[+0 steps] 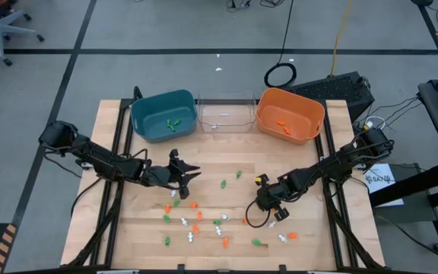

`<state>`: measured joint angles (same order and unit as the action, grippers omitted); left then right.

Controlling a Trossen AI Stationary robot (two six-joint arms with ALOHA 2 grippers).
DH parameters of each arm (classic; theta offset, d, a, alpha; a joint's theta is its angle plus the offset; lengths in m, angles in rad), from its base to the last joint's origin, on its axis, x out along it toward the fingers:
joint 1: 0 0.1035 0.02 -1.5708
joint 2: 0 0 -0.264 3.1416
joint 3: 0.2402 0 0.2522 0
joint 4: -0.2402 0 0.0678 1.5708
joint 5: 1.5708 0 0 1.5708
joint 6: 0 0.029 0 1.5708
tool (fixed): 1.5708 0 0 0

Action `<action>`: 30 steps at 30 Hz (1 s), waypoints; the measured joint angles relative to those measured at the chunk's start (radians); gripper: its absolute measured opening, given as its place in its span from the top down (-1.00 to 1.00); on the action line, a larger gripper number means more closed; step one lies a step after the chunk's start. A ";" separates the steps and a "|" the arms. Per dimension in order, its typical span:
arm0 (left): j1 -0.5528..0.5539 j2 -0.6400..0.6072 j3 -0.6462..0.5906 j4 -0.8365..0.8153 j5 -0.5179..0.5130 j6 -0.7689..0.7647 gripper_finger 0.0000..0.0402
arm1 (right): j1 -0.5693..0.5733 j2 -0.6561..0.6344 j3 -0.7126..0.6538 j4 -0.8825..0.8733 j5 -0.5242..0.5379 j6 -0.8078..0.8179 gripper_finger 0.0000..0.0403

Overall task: Sort Halloween decoration
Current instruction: Put the white skeleton toy into the transparent bin

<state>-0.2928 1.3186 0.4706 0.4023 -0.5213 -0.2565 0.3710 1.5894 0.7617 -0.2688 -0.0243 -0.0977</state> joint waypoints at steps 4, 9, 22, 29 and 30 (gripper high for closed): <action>-0.001 0.000 0.000 0.000 0.000 0.000 0.57 | 0.001 -0.037 0.000 -0.001 -0.021 0.060 0.97; -0.008 0.000 0.000 0.000 0.000 0.000 0.57 | 0.003 -0.114 0.000 0.034 -0.011 0.112 0.99; -0.024 0.000 0.000 0.001 0.000 0.003 0.57 | -0.074 -0.387 0.002 0.383 0.182 0.023 1.00; -0.029 0.000 0.000 0.013 0.000 0.002 0.57 | -0.130 -0.474 0.003 0.629 0.179 -0.045 1.00; -0.029 0.000 0.000 0.013 0.000 0.002 0.57 | -0.139 -0.480 0.003 0.635 0.178 -0.053 1.00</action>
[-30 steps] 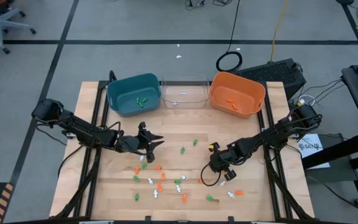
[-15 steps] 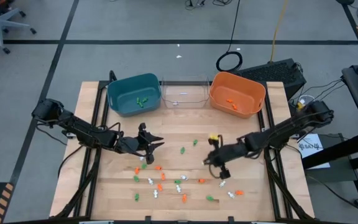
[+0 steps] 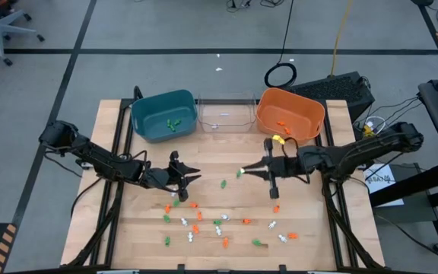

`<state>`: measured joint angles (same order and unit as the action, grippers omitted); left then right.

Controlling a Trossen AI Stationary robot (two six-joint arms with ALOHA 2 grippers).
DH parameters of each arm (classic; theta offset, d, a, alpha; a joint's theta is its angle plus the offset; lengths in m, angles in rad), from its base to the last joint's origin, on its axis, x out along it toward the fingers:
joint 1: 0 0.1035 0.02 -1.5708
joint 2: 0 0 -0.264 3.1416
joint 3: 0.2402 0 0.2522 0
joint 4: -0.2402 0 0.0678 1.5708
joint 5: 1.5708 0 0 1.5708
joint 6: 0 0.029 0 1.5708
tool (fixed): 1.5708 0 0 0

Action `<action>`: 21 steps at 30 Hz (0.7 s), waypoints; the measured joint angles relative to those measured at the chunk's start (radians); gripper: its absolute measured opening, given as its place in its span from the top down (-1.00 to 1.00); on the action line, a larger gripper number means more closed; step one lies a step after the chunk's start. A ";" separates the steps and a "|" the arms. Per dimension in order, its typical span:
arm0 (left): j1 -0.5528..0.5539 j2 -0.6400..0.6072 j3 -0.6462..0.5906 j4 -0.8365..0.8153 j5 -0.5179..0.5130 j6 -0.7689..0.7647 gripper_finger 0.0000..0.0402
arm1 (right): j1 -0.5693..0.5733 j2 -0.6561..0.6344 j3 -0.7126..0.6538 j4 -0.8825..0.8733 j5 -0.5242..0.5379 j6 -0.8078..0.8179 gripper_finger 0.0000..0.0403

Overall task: Sort Halloween decoration
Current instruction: Put the white skeleton toy into the transparent bin

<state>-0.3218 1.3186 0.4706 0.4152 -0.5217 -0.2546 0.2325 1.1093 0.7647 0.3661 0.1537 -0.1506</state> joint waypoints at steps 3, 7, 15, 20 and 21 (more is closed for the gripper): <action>0.000 0.000 0.000 0.005 0.000 0.000 0.57 | -0.025 -0.014 0.000 0.000 -0.001 -0.003 1.00; 0.000 0.000 0.000 0.006 -0.001 0.006 0.57 | -0.036 -0.014 -0.005 -0.011 -0.001 -0.026 1.00; 0.000 0.000 0.000 0.023 -0.002 0.007 0.57 | -0.043 -0.007 -0.018 0.002 -0.001 -0.053 1.00; 0.000 0.000 0.000 0.023 -0.002 0.007 0.57 | -0.043 -0.007 -0.017 0.029 -0.001 -0.114 1.00; 0.000 0.000 0.000 0.023 -0.002 0.007 0.57 | -0.043 -0.007 -0.017 0.027 0.000 -0.129 1.00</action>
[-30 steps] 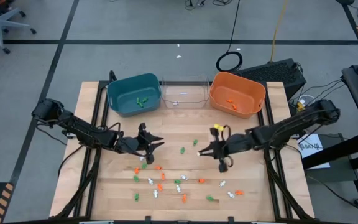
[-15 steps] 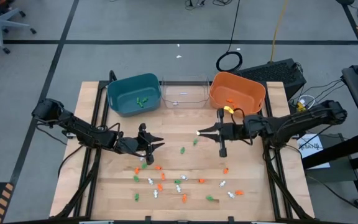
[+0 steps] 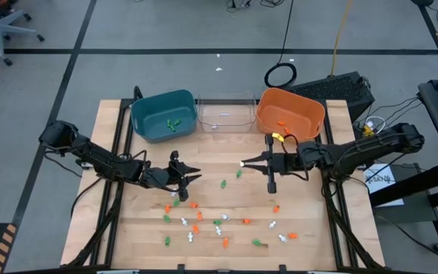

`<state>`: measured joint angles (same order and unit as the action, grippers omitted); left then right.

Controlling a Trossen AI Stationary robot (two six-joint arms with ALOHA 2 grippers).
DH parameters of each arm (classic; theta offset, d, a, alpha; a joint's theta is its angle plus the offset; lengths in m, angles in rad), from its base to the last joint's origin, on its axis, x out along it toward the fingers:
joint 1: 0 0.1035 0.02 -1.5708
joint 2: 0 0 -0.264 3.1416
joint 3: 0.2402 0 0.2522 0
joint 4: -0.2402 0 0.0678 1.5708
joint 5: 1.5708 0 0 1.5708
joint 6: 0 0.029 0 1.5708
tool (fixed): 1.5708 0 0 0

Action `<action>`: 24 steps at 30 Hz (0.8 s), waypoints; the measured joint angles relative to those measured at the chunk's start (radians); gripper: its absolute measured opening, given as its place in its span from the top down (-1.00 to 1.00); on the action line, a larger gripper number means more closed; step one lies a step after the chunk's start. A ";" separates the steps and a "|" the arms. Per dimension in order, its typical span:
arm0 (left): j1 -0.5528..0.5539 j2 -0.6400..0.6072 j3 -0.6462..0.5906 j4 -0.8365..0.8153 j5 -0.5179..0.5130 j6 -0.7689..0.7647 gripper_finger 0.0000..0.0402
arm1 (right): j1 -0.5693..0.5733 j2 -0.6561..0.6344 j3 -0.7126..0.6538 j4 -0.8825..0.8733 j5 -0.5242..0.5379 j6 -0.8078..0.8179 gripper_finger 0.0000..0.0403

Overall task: Sort Halloween decoration
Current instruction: Put the white skeleton toy into the transparent bin

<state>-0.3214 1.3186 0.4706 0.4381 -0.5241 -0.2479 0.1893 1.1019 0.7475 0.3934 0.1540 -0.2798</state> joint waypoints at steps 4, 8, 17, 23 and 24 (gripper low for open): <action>0.000 0.000 0.000 0.000 0.000 -0.001 0.57 | 0.000 0.000 0.000 -0.001 0.001 -0.029 1.00; 0.000 0.000 0.000 0.000 0.000 -0.002 0.57 | 0.000 0.000 0.000 -0.001 0.001 -0.036 0.99; 0.000 0.000 0.000 0.000 0.000 -0.008 0.57 | 0.000 0.000 0.000 -0.001 0.002 -0.119 0.98; 0.000 0.000 0.000 0.000 0.000 -0.008 0.57 | 0.000 0.000 0.000 -0.001 0.002 -0.166 0.98; 0.000 0.000 0.000 0.000 0.000 -0.008 0.57 | 0.000 0.000 0.000 -0.001 0.002 -0.173 0.98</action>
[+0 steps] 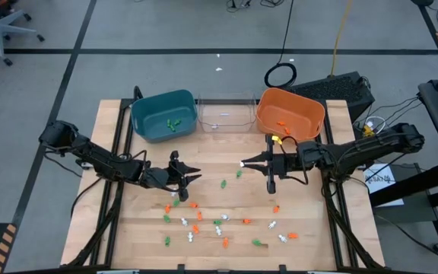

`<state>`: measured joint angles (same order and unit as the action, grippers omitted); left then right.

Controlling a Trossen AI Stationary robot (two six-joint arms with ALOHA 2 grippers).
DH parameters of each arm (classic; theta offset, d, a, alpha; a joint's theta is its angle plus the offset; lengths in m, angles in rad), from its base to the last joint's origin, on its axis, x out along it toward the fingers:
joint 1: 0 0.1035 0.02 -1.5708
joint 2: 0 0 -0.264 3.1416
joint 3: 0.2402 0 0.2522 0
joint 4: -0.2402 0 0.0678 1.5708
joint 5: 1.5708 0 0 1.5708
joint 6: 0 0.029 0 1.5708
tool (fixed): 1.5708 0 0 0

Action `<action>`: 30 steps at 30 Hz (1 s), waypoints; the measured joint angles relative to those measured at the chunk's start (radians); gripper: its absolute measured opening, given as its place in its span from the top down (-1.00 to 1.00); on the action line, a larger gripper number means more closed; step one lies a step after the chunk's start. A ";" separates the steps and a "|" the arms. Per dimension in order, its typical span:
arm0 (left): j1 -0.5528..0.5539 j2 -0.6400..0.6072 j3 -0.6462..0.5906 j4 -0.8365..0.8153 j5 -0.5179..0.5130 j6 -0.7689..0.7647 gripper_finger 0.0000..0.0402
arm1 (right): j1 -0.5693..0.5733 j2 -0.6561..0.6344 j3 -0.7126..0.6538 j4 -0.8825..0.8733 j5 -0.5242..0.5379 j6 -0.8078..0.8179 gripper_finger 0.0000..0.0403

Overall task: Sort Halloween decoration
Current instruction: Put the white skeleton toy into the transparent bin

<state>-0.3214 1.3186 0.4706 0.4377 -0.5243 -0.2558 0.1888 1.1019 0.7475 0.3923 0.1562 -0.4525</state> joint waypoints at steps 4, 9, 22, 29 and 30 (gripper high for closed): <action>0.000 0.000 0.000 0.000 0.000 0.000 0.57 | -0.001 0.000 0.000 0.000 0.000 -0.009 0.98; 0.000 0.000 0.000 0.000 0.000 0.000 0.57 | -0.029 0.006 0.000 0.018 0.048 0.070 0.98; 0.000 0.000 0.000 -0.001 -0.005 0.000 0.57 | -0.220 0.147 0.002 0.132 0.053 0.240 0.98; 0.000 0.000 0.000 -0.002 -0.005 0.000 0.57 | -0.371 0.195 0.002 0.142 0.051 0.306 0.98; 0.000 0.000 0.000 -0.002 -0.005 0.000 0.57 | -0.389 0.201 0.002 0.142 0.050 0.312 0.98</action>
<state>-0.3214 1.3186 0.4706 0.4358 -0.5291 -0.2554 -0.2006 1.3033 0.7494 0.5345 0.2066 -0.1401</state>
